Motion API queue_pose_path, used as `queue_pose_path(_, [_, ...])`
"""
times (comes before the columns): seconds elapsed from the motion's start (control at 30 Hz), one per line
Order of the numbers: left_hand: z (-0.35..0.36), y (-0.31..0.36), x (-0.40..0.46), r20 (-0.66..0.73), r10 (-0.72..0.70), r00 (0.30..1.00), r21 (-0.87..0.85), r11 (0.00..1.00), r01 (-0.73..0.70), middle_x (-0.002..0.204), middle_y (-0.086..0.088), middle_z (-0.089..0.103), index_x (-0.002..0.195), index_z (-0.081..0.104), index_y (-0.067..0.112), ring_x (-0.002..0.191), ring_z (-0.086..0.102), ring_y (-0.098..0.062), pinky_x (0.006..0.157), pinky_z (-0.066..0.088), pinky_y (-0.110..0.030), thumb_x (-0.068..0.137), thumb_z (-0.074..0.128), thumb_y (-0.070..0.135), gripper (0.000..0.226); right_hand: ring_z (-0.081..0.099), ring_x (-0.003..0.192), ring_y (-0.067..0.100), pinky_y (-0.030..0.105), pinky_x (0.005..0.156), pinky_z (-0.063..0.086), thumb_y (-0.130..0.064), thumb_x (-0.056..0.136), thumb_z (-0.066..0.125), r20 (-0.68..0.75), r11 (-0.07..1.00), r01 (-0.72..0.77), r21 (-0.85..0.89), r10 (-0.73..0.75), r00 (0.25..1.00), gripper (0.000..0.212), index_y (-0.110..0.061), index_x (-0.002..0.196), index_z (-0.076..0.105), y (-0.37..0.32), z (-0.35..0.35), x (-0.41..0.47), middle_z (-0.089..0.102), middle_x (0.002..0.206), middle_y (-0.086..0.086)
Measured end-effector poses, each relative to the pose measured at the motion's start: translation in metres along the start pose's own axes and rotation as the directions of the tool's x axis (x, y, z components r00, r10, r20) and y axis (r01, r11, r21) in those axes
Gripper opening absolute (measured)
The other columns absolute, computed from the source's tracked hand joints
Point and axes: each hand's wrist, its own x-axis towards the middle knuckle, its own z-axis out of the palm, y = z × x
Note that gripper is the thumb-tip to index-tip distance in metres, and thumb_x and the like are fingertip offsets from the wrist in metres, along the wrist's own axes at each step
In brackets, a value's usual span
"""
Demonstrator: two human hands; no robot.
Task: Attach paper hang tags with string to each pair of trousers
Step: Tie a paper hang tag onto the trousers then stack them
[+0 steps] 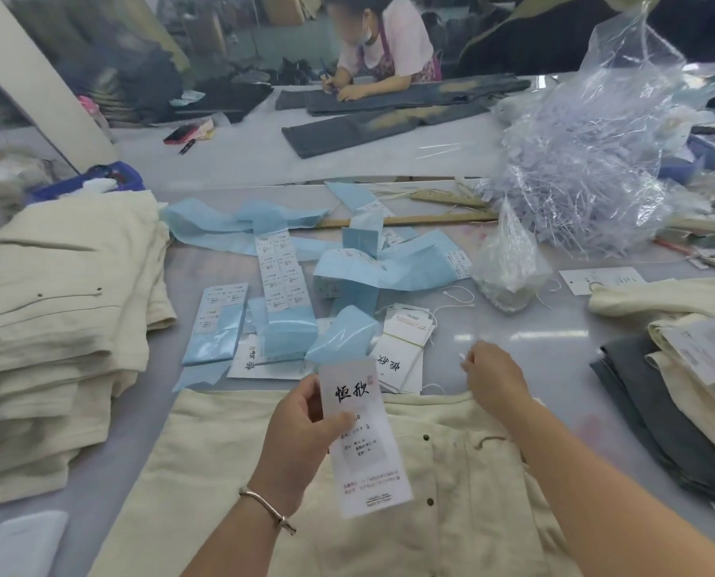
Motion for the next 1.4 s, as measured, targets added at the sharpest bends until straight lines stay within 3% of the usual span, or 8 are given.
queue_pose_path(0.1, [-0.001, 0.004, -0.009, 0.006, 0.025, 1.000, 0.002, 1.000, -0.025, 0.089, -0.009, 0.075, 0.103, 0.064, 0.018, 0.076, 0.070, -0.024, 0.063, 0.054, -0.034, 0.066, 0.067, 0.010, 0.039, 0.049, 0.068, 0.020, 0.027, 0.057, 0.036, -0.007, 0.095, 0.050, -0.087, 0.846, 0.021, 0.533, 0.030, 0.996, 0.013, -0.005, 0.083, 0.050, -0.015, -0.022, -0.023, 0.063, 0.075, 0.004])
queue_pose_path(0.3, [-0.002, 0.011, -0.034, -0.025, 0.214, 0.977, 0.107, 0.972, -0.210, 0.072, -0.013, 0.071, 0.083, 0.068, 0.014, 0.061, 0.065, -0.024, 0.057, 0.052, -0.038, 0.090, 0.066, 0.014, 0.007, 0.052, 0.049, 0.014, 0.019, 0.048, 0.040, 0.006, 0.085, 0.062, -0.106, 0.543, 0.221, 0.810, -0.235, 0.966, 0.015, -0.007, 0.082, 0.056, -0.064, -0.062, -0.111, 0.067, 0.062, 0.010])
queue_pose_path(0.4, [-0.003, 0.014, -0.051, -0.050, 0.320, 0.946, 0.174, 0.936, -0.307, 0.073, -0.014, 0.068, 0.080, 0.066, 0.009, 0.066, 0.062, -0.033, 0.063, 0.053, -0.048, 0.079, 0.067, 0.029, 0.020, 0.061, 0.054, 0.017, 0.022, 0.051, 0.045, 0.003, 0.085, 0.065, -0.044, 0.506, 0.250, 0.825, -0.383, 0.923, 0.014, -0.010, 0.089, 0.060, -0.082, -0.060, -0.154, 0.070, 0.066, 0.011])
queue_pose_path(0.6, [-0.018, 0.010, -0.082, -0.052, 0.429, 0.902, 0.274, 0.874, -0.401, 0.070, 0.002, 0.071, 0.077, 0.071, 0.021, 0.068, 0.067, -0.021, 0.062, 0.055, -0.040, 0.080, 0.064, 0.030, 0.012, 0.067, 0.058, 0.012, 0.017, 0.054, 0.048, 0.000, 0.081, 0.069, -0.097, 0.603, 0.311, 0.735, -0.359, 0.928, 0.023, -0.021, 0.073, 0.072, -0.106, -0.030, -0.202, 0.071, 0.063, 0.001])
queue_pose_path(1.03, [-0.041, 0.001, -0.119, -0.042, 0.391, 0.919, 0.149, 0.912, -0.381, 0.071, -0.009, 0.068, 0.077, 0.070, 0.014, 0.063, 0.062, -0.019, 0.058, 0.051, -0.039, 0.078, 0.061, 0.026, 0.015, 0.062, 0.065, 0.026, 0.047, 0.066, 0.053, 0.003, 0.081, 0.064, -0.217, 0.630, 0.379, 0.677, -0.322, 0.922, 0.028, -0.023, 0.073, 0.062, -0.133, -0.012, -0.240, 0.066, 0.066, 0.003])
queue_pose_path(1.2, [-0.047, -0.001, -0.125, -0.038, 0.422, 0.906, 0.136, 0.900, -0.413, 0.072, -0.008, 0.069, 0.081, 0.072, 0.014, 0.068, 0.064, -0.028, 0.059, 0.052, -0.039, 0.079, 0.062, 0.027, 0.017, 0.054, 0.056, 0.016, 0.037, 0.058, 0.046, 0.000, 0.080, 0.065, -0.217, 0.654, 0.374, 0.658, -0.310, 0.925, 0.032, -0.030, 0.075, 0.056, -0.138, -0.010, -0.249, 0.062, 0.059, 0.002])
queue_pose_path(1.3, [-0.047, 0.000, -0.130, -0.025, 0.454, 0.891, 0.117, 0.886, -0.449, 0.072, 0.002, 0.070, 0.081, 0.074, 0.019, 0.067, 0.063, -0.016, 0.061, 0.050, -0.028, 0.086, 0.058, 0.029, 0.020, 0.056, 0.056, 0.021, 0.038, 0.058, 0.048, -0.003, 0.080, 0.068, -0.232, 0.657, 0.392, 0.644, -0.320, 0.918, 0.032, -0.032, 0.077, 0.054, -0.141, -0.009, -0.252, 0.063, 0.059, 0.002])
queue_pose_path(1.4, [-0.048, 0.001, -0.131, -0.044, 0.342, 0.939, -0.023, 0.939, -0.343, 0.064, -0.002, 0.061, 0.072, 0.065, 0.006, 0.062, 0.054, -0.016, 0.062, 0.044, -0.032, 0.092, 0.049, 0.038, 0.041, 0.059, 0.057, 0.020, 0.042, 0.061, 0.050, 0.001, 0.081, 0.068, -0.234, 0.640, 0.397, 0.658, -0.327, 0.915, 0.032, -0.028, 0.077, 0.055, -0.141, -0.008, -0.255, 0.065, 0.061, 0.003])
